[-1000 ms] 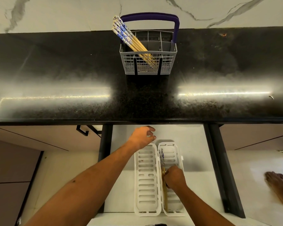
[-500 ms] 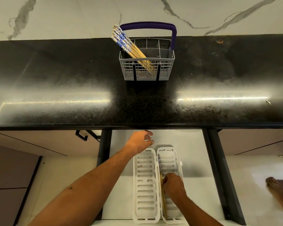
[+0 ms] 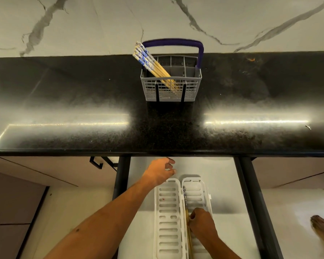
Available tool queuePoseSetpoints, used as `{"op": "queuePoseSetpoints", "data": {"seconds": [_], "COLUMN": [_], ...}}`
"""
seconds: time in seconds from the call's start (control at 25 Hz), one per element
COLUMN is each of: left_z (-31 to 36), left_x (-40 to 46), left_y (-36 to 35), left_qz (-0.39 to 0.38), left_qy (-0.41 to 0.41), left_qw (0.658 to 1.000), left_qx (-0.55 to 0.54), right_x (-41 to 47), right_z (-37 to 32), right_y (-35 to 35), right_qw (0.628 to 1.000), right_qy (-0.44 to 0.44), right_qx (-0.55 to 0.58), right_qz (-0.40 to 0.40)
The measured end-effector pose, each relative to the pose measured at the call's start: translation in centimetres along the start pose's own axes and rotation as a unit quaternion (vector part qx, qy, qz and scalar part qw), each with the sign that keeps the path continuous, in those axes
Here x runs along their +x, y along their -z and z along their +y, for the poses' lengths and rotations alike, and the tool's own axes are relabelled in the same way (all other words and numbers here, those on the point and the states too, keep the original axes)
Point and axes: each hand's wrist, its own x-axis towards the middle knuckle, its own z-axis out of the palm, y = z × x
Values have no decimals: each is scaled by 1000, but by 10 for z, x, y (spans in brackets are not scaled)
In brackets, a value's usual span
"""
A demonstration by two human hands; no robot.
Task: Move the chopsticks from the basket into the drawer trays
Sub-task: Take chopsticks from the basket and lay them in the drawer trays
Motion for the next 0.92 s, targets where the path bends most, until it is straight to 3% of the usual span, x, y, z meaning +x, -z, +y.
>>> {"op": "queuePoseSetpoints", "data": {"seconds": [0.36,0.6,0.92], "left_z": [19,32,72], "left_x": [-12,-21,-25], "left_y": [20,39,115], "left_qz": [57,140,250], "left_qy": [-91,-132,-189], "left_qw": [994,981,948], "left_qx": [2,-25,-54], "right_x": [-18,-35,-53], "right_z": [-46,-80,-157], "right_y": [82,120,188], "right_qw": [995,984,941], "right_qy": [76,140,278], "right_qx": [37,55,64], "right_qz": [60,98,184]}}
